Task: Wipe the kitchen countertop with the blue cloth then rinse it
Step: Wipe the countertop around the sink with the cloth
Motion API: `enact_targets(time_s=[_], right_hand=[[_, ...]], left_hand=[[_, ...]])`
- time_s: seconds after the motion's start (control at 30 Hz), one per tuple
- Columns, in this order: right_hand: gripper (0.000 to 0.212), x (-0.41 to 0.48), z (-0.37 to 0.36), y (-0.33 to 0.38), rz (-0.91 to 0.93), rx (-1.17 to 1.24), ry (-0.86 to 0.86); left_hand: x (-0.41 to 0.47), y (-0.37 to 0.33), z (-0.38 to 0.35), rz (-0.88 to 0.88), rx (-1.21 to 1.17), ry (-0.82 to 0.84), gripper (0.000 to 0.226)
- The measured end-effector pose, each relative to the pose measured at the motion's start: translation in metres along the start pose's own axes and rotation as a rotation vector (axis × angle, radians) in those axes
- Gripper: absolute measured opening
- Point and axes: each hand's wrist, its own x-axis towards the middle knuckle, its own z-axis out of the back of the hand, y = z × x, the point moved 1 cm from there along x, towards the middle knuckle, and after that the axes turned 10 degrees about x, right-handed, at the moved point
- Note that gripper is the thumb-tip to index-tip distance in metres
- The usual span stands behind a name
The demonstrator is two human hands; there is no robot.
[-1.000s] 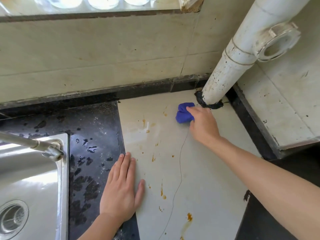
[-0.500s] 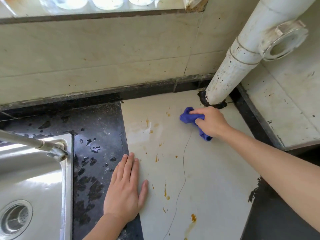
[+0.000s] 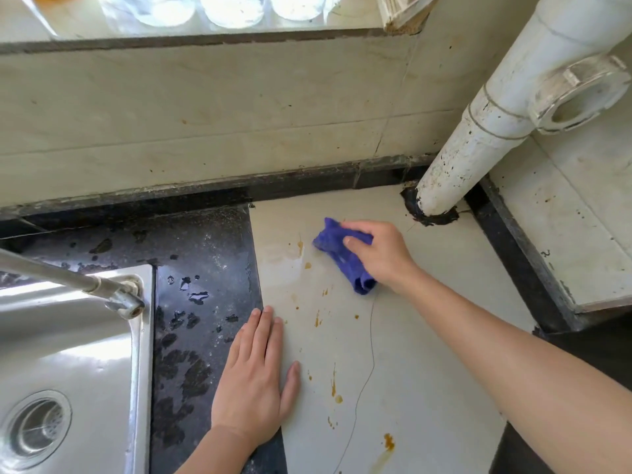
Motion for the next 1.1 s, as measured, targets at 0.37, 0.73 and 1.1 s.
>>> enact_targets(time_s=[0.37, 0.73, 1.1], right_hand=[[0.064, 0.091, -0.032, 0.053, -0.433, 0.554, -0.769], [0.05, 0.038, -0.18, 0.121, -0.163, 0.571, 0.094], [0.048, 0.044, -0.034, 0.005, 0.201, -0.495, -0.201]], left_hand=[[0.0, 0.001, -0.004, -0.01, 0.02, -0.045, 0.066], [0.0, 0.001, -0.001, -0.008, 0.046, -0.012, 0.065], [-0.002, 0.001, -0.001, -0.006, 0.042, -0.032, 0.066]])
